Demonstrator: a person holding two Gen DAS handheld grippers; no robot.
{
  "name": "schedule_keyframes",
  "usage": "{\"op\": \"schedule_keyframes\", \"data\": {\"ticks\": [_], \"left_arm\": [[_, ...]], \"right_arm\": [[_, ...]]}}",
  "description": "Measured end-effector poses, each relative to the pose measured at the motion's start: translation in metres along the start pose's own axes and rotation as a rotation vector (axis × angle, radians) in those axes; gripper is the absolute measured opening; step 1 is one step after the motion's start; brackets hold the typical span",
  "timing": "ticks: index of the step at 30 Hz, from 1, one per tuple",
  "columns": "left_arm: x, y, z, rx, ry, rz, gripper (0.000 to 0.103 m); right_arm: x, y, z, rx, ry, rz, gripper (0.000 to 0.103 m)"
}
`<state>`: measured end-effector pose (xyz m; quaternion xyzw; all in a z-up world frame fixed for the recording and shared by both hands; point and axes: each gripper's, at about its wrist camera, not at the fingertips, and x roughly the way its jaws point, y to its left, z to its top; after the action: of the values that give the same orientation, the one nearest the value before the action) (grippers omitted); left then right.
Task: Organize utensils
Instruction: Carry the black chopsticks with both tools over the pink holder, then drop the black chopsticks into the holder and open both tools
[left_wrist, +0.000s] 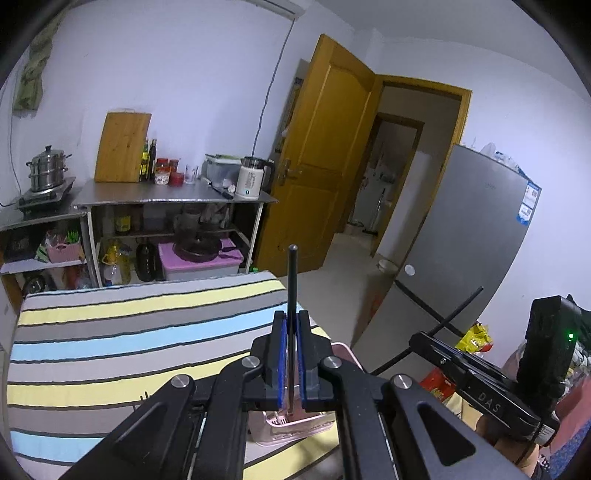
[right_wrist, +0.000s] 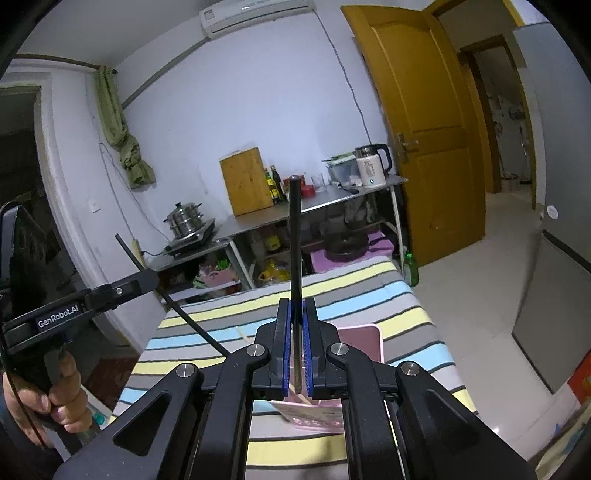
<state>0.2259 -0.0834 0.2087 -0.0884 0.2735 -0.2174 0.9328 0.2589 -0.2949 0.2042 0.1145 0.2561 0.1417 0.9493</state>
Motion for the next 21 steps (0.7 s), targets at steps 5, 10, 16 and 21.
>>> {"op": "schedule_keyframes", "data": {"ticks": [5, 10, 16, 21], "left_arm": [[0.03, 0.015, -0.013, -0.023, 0.057, 0.011, 0.005], [0.057, 0.03, -0.031, -0.042, 0.12, 0.016, 0.005], [0.077, 0.04, -0.047, -0.047, 0.163, 0.018, 0.005], [0.083, 0.041, -0.055, -0.038, 0.172, 0.019, 0.005]], "right_arm": [[0.021, -0.012, -0.012, 0.017, 0.044, -0.017, 0.006], [0.044, -0.022, -0.028, 0.041, 0.102, -0.026, 0.006], [0.063, -0.029, -0.044, 0.059, 0.16, -0.022, 0.006], [0.074, -0.029, -0.049, 0.055, 0.187, -0.02, 0.006]]}}
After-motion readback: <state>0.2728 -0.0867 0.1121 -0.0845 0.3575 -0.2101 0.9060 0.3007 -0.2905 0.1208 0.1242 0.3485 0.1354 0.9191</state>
